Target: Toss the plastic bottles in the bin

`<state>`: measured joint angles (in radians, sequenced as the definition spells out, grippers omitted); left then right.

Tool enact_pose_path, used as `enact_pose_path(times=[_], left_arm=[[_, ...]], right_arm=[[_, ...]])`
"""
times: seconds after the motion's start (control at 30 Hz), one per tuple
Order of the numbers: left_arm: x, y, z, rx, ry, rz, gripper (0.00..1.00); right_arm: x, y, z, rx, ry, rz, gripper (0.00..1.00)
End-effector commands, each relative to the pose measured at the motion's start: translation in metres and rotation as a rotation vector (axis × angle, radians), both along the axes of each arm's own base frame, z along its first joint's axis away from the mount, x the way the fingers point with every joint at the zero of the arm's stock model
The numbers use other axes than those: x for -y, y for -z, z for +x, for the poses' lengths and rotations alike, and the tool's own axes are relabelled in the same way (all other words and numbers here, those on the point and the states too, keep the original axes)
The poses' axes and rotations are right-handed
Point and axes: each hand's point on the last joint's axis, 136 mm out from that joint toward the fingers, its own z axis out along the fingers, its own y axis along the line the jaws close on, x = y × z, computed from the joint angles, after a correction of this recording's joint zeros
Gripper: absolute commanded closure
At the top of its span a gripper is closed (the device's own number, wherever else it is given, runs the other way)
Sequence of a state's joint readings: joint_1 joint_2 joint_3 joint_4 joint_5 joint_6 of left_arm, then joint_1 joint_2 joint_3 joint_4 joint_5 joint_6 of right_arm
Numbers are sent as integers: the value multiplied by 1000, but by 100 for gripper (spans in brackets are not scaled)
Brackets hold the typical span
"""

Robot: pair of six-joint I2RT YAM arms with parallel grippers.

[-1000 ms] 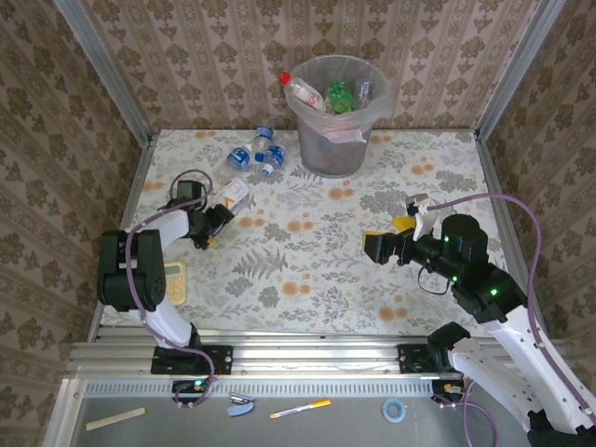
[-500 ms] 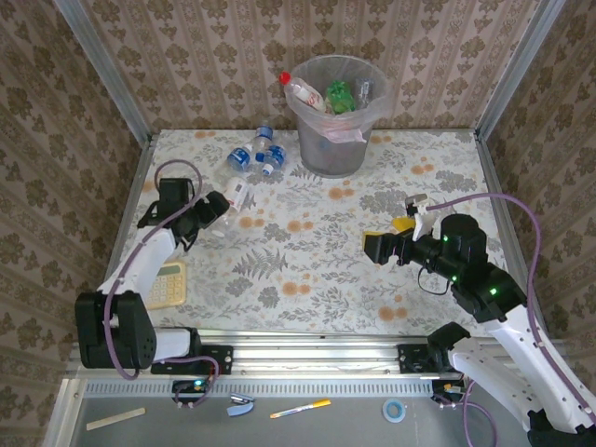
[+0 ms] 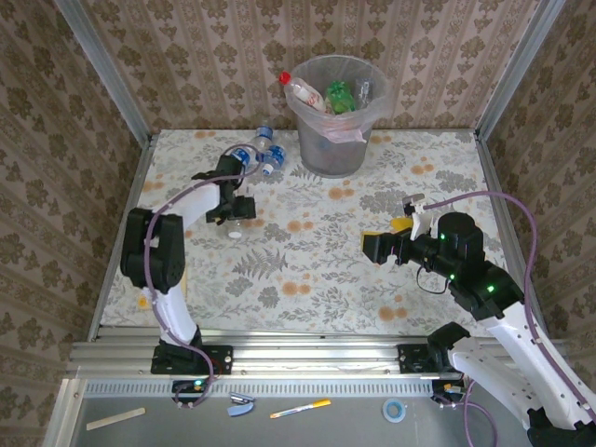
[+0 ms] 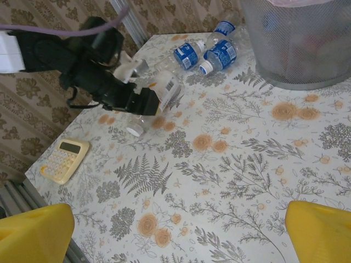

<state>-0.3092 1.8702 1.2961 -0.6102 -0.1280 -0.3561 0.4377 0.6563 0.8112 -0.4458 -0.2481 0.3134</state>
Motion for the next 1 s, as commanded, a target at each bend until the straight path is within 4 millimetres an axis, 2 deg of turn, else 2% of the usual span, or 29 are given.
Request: enact_pose_path(times=[0.0,0.27,0.43,0.5,0.73,0.97], left_arm=[[-11,3,-3,-31,39,134,12],[5,39,-11,-92,68,164,25],[10,48,-20,-100,79,152,40],[12,47,-23,-95,84,151,45],[20,25,-38,-25,107,111,60],[29,9,-56,24,148,38,63]], right_arm=[[-3,1,-6,20,-34,-4,0],[-5,12,-4,15,-37,-3,0],[-7,14,-1,6,-37,1,0],[-7,13,0,8,-36,7,0],[-7,10,1,13,-28,14,0],[-8,14,3,6,-25,24,0]])
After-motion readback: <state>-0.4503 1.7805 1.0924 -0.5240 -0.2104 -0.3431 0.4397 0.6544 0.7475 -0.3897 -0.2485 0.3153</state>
